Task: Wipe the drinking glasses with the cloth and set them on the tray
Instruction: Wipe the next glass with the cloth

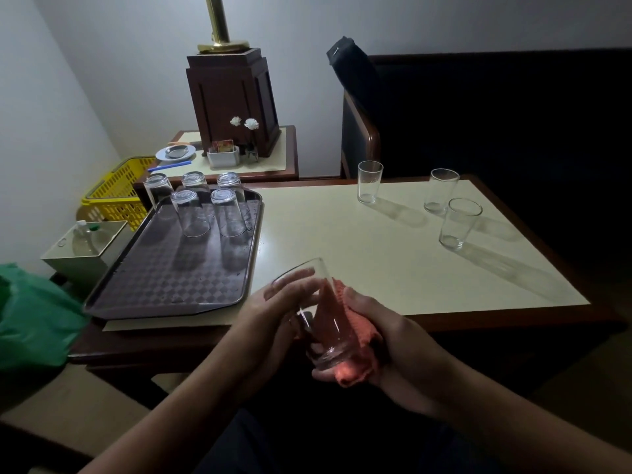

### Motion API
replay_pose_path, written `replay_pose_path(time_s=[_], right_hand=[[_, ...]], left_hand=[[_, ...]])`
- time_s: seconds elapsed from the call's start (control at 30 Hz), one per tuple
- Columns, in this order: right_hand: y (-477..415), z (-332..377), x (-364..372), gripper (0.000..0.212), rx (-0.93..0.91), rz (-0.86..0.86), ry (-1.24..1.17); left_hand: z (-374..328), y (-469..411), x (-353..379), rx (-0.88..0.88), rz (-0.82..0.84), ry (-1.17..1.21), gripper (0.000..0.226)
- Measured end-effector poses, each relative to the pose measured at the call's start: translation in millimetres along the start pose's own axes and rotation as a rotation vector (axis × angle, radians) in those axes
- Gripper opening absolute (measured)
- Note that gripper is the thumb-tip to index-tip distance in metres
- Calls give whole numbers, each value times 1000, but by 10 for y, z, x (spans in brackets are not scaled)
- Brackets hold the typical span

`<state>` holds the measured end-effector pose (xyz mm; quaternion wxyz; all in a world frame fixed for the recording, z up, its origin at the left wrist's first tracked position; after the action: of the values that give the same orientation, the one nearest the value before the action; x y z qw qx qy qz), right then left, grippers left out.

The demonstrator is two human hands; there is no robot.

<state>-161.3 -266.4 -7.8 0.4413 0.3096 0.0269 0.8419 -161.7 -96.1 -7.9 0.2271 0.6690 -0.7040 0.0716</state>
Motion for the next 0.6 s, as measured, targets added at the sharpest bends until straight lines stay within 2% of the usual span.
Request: replay_pose_path(time_s=[0.03, 0.07, 0.13, 0.17, 0.3, 0.37, 0.5, 0.53, 0.6], right_hand=[[-10, -21, -7, 47, 4, -27, 16], [-19, -16, -32, 45, -7, -58, 30], [-53, 41, -144, 40, -65, -156, 48], [-72, 88, -210, 39, -96, -216, 47], [-90, 298, -425, 39, -225, -383, 50], [-62, 386, -509, 35, -274, -429, 86], [-13, 487, -577, 36, -360, -498, 207], [-4, 498, -574, 37, -384, -490, 223], [27, 506, -532, 32, -453, -422, 314]], left_hand=[[49, -4, 11, -51, -1, 58, 46], [83, -20, -8, -79, -19, 111, 56], [105, -61, -87, -103, -83, 226, 93], [96, -74, -114, -126, -103, 278, 101], [117, -36, -99, -368, -85, 179, 83], [133, -7, -121, -431, -83, 113, 74], [69, 17, -176, -394, 0, 42, 65], [53, 18, -199, -356, 44, -29, 65], [-20, 28, -238, -217, 142, -369, 69]])
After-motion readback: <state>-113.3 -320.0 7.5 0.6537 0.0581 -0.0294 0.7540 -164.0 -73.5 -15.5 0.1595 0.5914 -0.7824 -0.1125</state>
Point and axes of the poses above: each hand's wrist, its own y-axis away from the middle knuckle, its own x-axis out of the palm, z = x × y, the point moved 2 cm from there along -y, towards the middle knuckle, and after that the axes turned 1 degree about -x, right-handed, at the moved point
